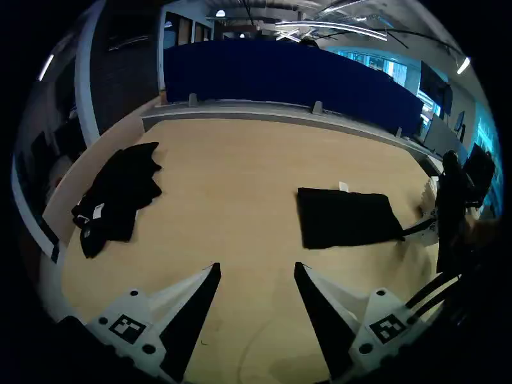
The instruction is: Fold towel
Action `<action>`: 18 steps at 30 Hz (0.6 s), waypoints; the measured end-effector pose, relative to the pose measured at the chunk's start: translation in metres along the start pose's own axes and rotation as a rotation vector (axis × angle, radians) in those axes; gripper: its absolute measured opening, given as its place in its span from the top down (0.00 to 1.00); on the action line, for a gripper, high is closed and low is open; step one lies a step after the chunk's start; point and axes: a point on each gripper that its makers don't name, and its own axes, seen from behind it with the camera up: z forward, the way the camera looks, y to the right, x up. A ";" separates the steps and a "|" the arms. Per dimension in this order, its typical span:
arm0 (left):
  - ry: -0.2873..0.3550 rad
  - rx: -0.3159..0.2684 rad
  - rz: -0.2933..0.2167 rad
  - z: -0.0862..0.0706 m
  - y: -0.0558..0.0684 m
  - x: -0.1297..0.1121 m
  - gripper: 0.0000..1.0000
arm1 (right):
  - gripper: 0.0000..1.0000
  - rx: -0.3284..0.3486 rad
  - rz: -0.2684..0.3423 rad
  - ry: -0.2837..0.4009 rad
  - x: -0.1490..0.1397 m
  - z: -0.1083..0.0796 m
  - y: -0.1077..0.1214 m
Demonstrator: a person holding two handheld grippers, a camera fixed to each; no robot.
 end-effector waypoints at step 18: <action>0.000 -0.001 -0.008 0.000 -0.002 0.002 0.15 | 0.92 -0.027 -0.052 0.088 0.039 -0.028 -0.001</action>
